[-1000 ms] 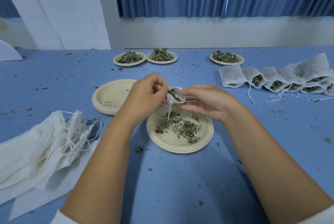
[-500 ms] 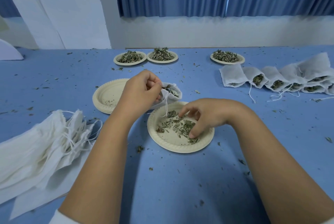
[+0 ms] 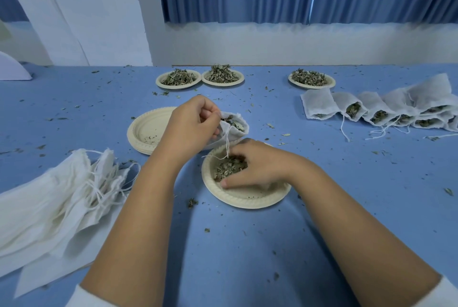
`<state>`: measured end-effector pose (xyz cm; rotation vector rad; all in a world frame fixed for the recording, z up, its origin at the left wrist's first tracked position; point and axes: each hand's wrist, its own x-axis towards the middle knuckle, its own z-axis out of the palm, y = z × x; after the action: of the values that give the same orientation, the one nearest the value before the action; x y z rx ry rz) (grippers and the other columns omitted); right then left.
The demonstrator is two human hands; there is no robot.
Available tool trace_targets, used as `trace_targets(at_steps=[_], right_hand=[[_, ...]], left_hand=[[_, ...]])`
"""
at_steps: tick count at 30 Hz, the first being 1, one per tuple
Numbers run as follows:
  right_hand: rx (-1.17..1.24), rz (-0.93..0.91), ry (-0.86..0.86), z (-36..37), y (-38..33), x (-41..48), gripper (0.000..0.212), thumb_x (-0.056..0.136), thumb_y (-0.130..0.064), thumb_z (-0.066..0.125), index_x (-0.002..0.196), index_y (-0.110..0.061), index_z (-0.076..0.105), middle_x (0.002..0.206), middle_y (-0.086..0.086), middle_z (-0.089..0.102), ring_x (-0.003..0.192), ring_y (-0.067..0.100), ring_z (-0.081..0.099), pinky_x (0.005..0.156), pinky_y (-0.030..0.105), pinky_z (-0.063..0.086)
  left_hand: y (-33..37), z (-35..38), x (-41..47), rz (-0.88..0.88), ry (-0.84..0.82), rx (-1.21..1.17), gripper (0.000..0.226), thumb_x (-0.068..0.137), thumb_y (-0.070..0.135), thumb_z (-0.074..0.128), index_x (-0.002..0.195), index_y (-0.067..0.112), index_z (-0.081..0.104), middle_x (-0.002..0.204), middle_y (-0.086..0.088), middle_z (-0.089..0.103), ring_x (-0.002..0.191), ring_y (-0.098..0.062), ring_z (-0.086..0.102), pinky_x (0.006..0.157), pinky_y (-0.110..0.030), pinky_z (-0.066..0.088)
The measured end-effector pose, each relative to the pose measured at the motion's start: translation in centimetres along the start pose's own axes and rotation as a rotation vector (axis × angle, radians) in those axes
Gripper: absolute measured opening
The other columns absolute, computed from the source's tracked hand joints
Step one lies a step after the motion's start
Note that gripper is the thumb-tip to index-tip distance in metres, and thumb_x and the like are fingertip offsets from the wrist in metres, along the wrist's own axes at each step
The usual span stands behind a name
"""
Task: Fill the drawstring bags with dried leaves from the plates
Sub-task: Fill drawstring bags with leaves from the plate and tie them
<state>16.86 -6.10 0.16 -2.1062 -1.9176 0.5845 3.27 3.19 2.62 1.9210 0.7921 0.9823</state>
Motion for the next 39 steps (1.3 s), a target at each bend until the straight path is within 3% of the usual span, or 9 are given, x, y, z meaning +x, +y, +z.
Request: trace_targets(at_steps=[6, 11, 18, 21, 24, 29, 33, 37, 39], right_hand=[[0.003, -0.031, 0.128, 1.0, -0.8, 0.2, 0.033, 0.08, -0.043, 0.075, 0.107, -0.025, 0.069, 0.101, -0.004, 0.064, 0.088, 0.015, 0.058, 0.079, 0.034, 0.05], [0.045, -0.031, 0.136, 1.1, -0.8, 0.3, 0.008, 0.082, -0.031, 0.076, 0.084, -0.029, 0.069, 0.092, -0.004, 0.069, 0.083, 0.014, 0.061, 0.07, 0.027, 0.047], [0.156, 0.05, 0.168, -1.6, 0.7, -0.8, 0.007, 0.079, -0.026, 0.079, 0.074, -0.029, 0.074, 0.069, -0.01, 0.068, 0.059, 0.005, 0.056, 0.052, 0.013, 0.043], [0.268, 0.062, 0.231, -3.2, 1.3, -1.6, 0.011, 0.077, -0.023, 0.08, 0.072, -0.031, 0.074, 0.061, -0.016, 0.065, 0.055, -0.006, 0.055, 0.052, 0.007, 0.041], [0.415, 0.05, 0.281, -4.6, 1.7, -2.5, 0.004, 0.078, -0.018, 0.079, 0.077, -0.021, 0.078, 0.063, -0.011, 0.069, 0.056, -0.003, 0.057, 0.054, 0.008, 0.042], [0.603, 0.044, 0.459, -5.1, 1.5, -2.9, 0.003, 0.079, -0.021, 0.079, 0.081, -0.019, 0.077, 0.079, 0.003, 0.074, 0.073, 0.008, 0.064, 0.075, 0.025, 0.052], [0.412, 0.068, 0.571, -3.5, 0.2, -1.6, 0.007, 0.081, -0.017, 0.076, 0.075, -0.021, 0.074, 0.065, -0.01, 0.066, 0.057, -0.005, 0.055, 0.057, 0.008, 0.042], [0.219, 0.096, 0.558, -2.2, -0.7, -0.9, 0.009, 0.079, -0.012, 0.069, 0.08, -0.016, 0.076, 0.072, 0.006, 0.071, 0.063, 0.014, 0.058, 0.063, 0.029, 0.049], [0.285, 0.116, 0.582, -2.1, -0.7, -0.8, 0.007, 0.076, -0.01, 0.071, 0.08, -0.013, 0.076, 0.072, 0.007, 0.071, 0.06, 0.014, 0.058, 0.062, 0.029, 0.049]], left_hand=[[-0.3, 0.0, 0.1, 0.002, -0.006, 0.032, 0.009, 0.094, 0.01, 0.057, 0.086, 0.012, 0.06, 0.071, -0.002, 0.066, 0.057, -0.004, 0.065, 0.055, -0.013, 0.05], [-0.5, -0.2, 0.2, 0.006, 0.003, 0.04, 0.01, 0.094, 0.011, 0.058, 0.085, 0.015, 0.061, 0.07, 0.0, 0.066, 0.058, -0.004, 0.065, 0.056, -0.014, 0.051], [-0.7, -0.6, 0.4, -0.006, 0.007, 0.05, 0.012, 0.094, 0.012, 0.058, 0.084, 0.018, 0.061, 0.064, 0.008, 0.065, 0.058, -0.003, 0.066, 0.058, -0.018, 0.055], [-0.7, -0.7, 0.5, -0.009, 0.006, 0.063, 0.012, 0.094, 0.013, 0.058, 0.084, 0.019, 0.061, 0.06, 0.014, 0.065, 0.059, -0.003, 0.065, 0.061, -0.021, 0.057], [-0.6, -0.6, 0.3, -0.007, -0.019, 0.071, 0.01, 0.094, 0.012, 0.059, 0.085, 0.015, 0.062, 0.059, 0.012, 0.066, 0.057, -0.005, 0.065, 0.059, -0.021, 0.056], [-0.1, 0.1, -0.1, -0.003, -0.051, 0.048, 0.009, 0.094, 0.01, 0.062, 0.085, 0.011, 0.064, 0.061, 0.005, 0.066, 0.055, -0.004, 0.065, 0.052, -0.014, 0.05], [0.3, 1.0, -0.3, 0.025, -0.071, 0.068, 0.009, 0.093, 0.012, 0.063, 0.084, 0.013, 0.064, 0.062, 0.005, 0.068, 0.057, -0.007, 0.067, 0.056, -0.019, 0.055], [0.5, 1.9, -0.8, 0.058, -0.13, 0.126, 0.012, 0.091, 0.01, 0.06, 0.082, 0.017, 0.063, 0.066, 0.006, 0.07, 0.061, -0.007, 0.068, 0.062, -0.025, 0.056], [0.5, 2.1, -0.9, 0.063, -0.159, 0.148, 0.014, 0.091, 0.01, 0.059, 0.081, 0.018, 0.062, 0.065, 0.006, 0.07, 0.06, -0.008, 0.067, 0.065, -0.029, 0.057]])
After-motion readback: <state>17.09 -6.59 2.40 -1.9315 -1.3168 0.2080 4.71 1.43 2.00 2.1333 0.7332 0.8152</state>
